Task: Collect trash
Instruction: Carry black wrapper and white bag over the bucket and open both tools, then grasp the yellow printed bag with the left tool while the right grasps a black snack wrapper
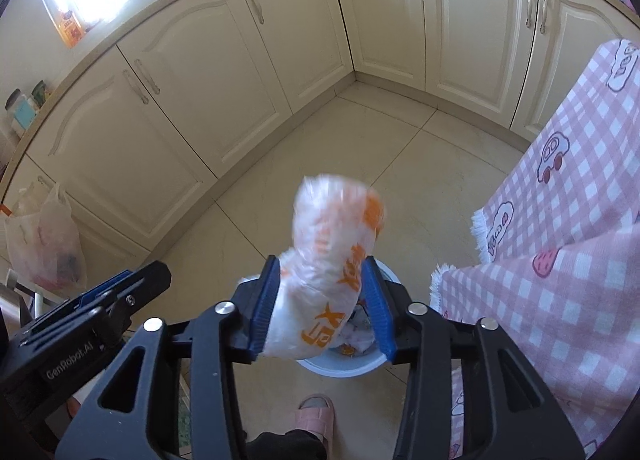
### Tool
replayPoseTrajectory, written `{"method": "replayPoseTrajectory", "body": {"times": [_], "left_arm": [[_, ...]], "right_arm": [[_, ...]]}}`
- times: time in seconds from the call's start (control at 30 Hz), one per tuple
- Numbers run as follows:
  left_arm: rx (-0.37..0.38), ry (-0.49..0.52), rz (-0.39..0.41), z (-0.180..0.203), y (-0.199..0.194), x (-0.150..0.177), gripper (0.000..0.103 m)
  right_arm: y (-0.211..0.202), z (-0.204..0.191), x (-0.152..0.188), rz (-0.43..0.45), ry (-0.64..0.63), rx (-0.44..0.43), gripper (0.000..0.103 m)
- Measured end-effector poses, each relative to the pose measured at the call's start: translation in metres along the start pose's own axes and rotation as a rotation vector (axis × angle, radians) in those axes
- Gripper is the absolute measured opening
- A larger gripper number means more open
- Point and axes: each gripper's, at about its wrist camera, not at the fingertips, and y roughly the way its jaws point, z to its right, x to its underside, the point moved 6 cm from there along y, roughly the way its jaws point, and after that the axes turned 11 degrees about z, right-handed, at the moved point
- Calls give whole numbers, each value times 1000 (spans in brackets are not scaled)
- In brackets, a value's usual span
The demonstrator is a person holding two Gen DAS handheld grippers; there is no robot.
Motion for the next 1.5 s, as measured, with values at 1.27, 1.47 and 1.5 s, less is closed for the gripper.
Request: {"method": "replayPoseTrajectory", "body": {"times": [1.27,1.47,1.5], "left_arm": [[506,432,166,381,-191,53,54],[568,512,135,466,-179,77,54],[573,524,127,480,-175,81,54]], "right_arm": [[-330,286,-13,496,292,390,49],[-349,352,-2,513,384,455,51],[-350,361,-2,513,396,459,51]]}}
